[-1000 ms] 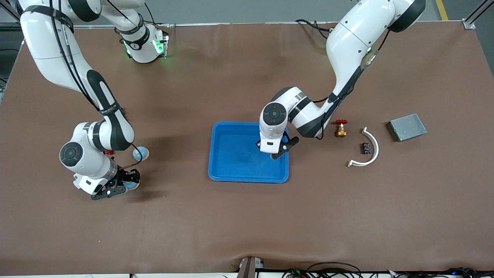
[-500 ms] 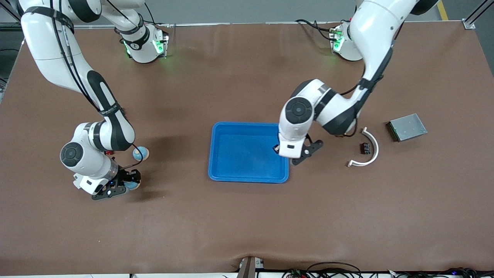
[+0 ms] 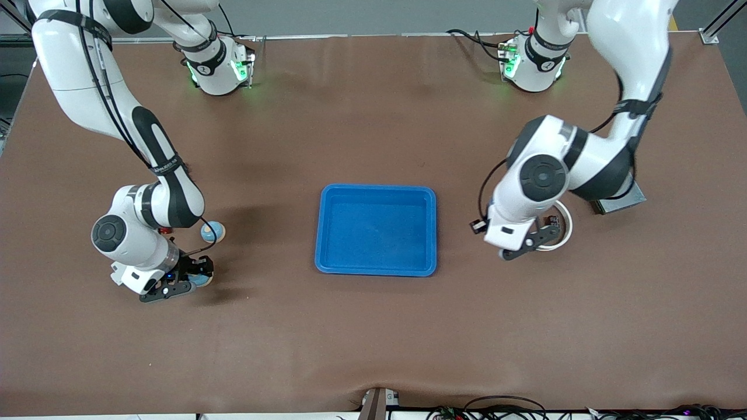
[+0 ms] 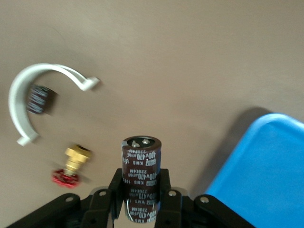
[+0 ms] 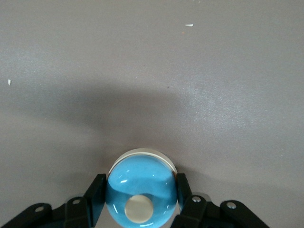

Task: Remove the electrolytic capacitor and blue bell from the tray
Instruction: 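Set the second bell down while the left gripper carries the capacitor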

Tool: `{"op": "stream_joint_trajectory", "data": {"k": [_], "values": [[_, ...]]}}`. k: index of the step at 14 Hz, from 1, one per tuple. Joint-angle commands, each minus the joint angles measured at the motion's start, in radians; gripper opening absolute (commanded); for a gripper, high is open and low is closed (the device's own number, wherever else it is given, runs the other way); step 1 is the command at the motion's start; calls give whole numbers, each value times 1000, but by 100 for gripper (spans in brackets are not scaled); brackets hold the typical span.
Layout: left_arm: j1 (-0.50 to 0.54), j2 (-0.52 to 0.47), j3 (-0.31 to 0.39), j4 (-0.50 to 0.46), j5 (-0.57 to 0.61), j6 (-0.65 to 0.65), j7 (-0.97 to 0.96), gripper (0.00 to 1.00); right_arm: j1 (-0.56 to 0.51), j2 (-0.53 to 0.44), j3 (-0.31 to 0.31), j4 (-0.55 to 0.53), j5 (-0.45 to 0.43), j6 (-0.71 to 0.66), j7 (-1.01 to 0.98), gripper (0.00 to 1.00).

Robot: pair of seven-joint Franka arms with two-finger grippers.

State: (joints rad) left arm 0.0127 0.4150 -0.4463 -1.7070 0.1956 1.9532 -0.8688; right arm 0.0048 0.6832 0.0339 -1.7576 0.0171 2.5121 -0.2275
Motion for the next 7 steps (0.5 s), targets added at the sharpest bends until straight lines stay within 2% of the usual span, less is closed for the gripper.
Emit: {"op": "stream_joint_trajectory", "data": {"k": [1,3,7], "values": [[195,-97,-106,-121,-28,1,184,2,-14,12,15,0,20,16,-18,100],[292,-101,-138,-147,-27,3,323,2,-12,10,15,3,20,17,-20,100],[407,-111,-138,-209,-19,33,569,2,-12,-5,15,17,18,2,-23,100]]}}
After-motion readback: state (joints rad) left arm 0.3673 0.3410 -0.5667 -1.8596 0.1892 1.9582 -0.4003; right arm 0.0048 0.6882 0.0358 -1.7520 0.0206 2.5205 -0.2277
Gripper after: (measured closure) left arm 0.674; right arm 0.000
